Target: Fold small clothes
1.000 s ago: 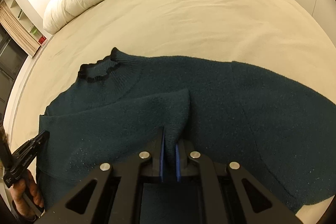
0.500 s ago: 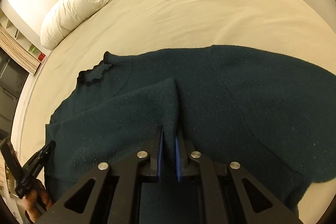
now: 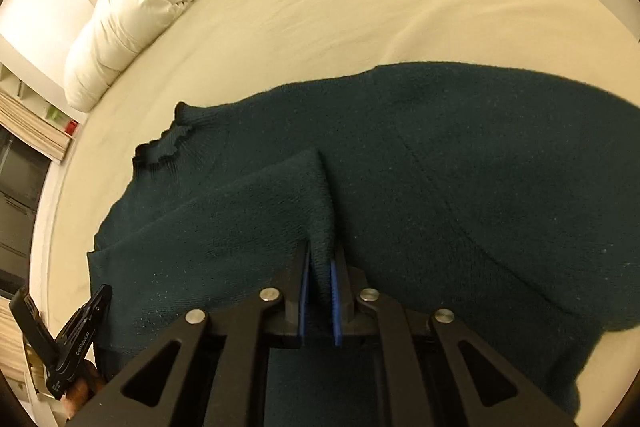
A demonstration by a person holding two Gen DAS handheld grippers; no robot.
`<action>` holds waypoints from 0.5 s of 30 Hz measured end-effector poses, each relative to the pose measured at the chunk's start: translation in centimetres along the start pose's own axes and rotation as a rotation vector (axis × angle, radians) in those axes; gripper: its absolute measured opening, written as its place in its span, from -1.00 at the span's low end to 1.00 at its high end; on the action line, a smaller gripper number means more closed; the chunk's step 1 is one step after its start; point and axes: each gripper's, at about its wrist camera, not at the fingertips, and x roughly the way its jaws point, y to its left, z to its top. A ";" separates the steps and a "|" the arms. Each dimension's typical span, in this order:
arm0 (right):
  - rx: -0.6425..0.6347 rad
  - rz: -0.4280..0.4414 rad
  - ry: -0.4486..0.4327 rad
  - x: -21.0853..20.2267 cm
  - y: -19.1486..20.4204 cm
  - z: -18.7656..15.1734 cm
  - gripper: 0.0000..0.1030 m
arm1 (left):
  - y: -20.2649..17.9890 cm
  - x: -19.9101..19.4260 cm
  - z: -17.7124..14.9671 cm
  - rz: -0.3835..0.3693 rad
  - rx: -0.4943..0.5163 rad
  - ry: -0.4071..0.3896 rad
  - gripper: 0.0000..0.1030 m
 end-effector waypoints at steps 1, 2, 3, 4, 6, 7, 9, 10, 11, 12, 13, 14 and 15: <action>-0.003 -0.031 -0.010 -0.5 0.2 0.0 -0.71 | 0.0 0.1 0.0 -0.004 0.003 -0.002 -0.83; 0.010 -0.070 -0.029 -1.2 0.1 0.0 -0.64 | 0.3 0.2 -0.1 -0.016 -0.009 -0.002 -0.83; 0.033 -0.108 -0.061 -2.1 0.1 -0.1 -0.44 | 0.5 0.3 -0.1 -0.028 -0.022 -0.001 -0.83; 0.050 -0.144 -0.099 -3.1 0.1 -0.1 -0.24 | 0.8 0.4 -0.1 -0.040 -0.036 0.001 -0.83; 0.050 -0.133 -0.206 -5.3 1.1 -0.1 -0.24 | 1.0 0.5 0.0 -0.049 -0.048 0.006 -0.83; 0.032 -0.068 -0.233 -6.0 2.3 0.0 -0.24 | 0.9 0.6 0.0 -0.044 -0.044 0.008 -0.83; -0.006 0.073 -0.226 -5.8 4.3 0.0 -0.24 | 0.8 0.6 -0.1 -0.033 -0.036 0.007 -0.83; -0.030 0.176 -0.192 -4.9 5.6 -0.1 -0.24 | 0.7 0.6 -0.1 -0.028 -0.033 0.006 -0.83; -0.050 0.317 -0.111 -2.8 7.1 -0.4 -0.23 | 0.6 0.7 -0.1 -0.022 -0.029 0.005 -0.83; -0.059 0.377 -0.062 -1.4 7.8 -0.6 -0.22 | 0.6 0.7 -0.1 -0.018 -0.026 0.004 -0.83; -0.077 0.429 0.006 1.1 8.6 -1.0 -0.20 | 0.5 0.7 -0.2 -0.015 -0.022 0.002 -0.83; -0.079 0.419 0.052 3.2 8.6 -1.3 -0.15 | 0.5 0.7 -0.2 -0.016 -0.021 -0.001 -0.83; -0.057 0.390 0.086 4.8 8.1 -1.4 -0.15 | 0.6 0.8 -0.2 -0.018 -0.021 -0.002 -0.83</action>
